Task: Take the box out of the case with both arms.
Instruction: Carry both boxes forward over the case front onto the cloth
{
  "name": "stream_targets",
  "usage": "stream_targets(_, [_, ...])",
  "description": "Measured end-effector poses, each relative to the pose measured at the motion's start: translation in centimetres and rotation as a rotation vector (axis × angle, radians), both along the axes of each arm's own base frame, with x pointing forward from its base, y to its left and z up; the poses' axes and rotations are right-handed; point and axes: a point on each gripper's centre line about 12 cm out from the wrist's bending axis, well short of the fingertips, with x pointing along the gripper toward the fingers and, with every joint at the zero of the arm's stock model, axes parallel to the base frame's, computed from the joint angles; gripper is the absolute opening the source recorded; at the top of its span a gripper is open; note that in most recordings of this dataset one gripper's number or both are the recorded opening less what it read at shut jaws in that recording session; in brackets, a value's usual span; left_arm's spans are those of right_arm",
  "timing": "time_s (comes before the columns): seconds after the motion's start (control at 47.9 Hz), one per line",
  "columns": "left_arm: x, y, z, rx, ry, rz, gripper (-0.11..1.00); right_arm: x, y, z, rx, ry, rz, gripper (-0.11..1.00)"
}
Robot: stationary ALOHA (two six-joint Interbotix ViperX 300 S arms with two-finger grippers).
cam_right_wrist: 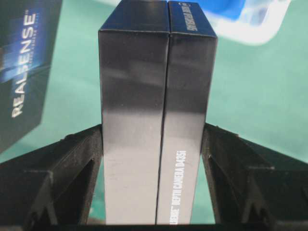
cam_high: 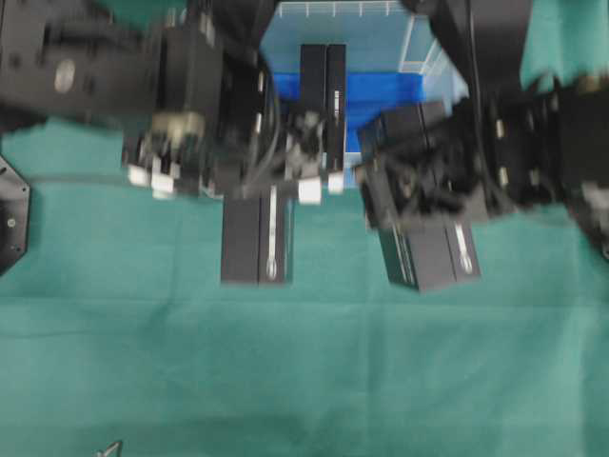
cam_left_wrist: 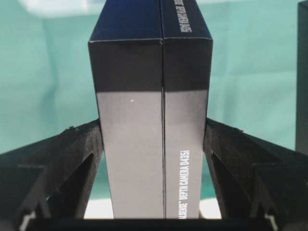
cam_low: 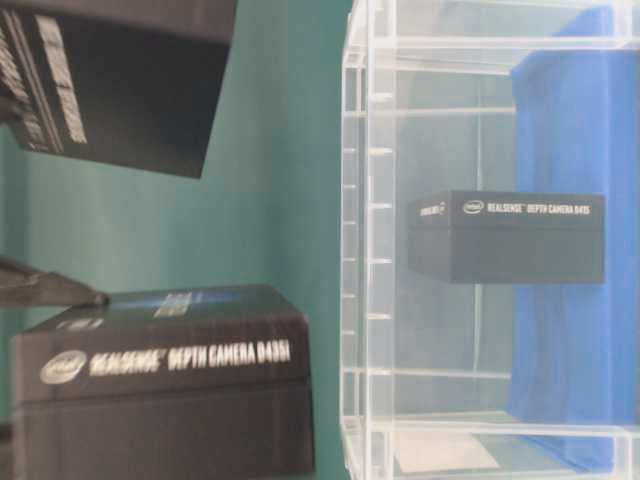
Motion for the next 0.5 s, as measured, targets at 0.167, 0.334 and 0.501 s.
stream_targets(0.167, [-0.3, -3.0, -0.3, -0.013, -0.004, 0.039, 0.63, -0.8, 3.4, 0.0, 0.002, -0.003, 0.017, 0.65])
stream_targets(0.334, [-0.8, -5.4, -0.3, -0.024, -0.010, 0.047, 0.63, -1.3, 5.7, -0.2, 0.005, -0.015, 0.011, 0.65])
stream_targets(0.501, [-1.1, -6.8, -0.4, -0.026, -0.006, 0.032, 0.63, -1.5, 6.9, -0.3, 0.007, -0.023, -0.005, 0.65])
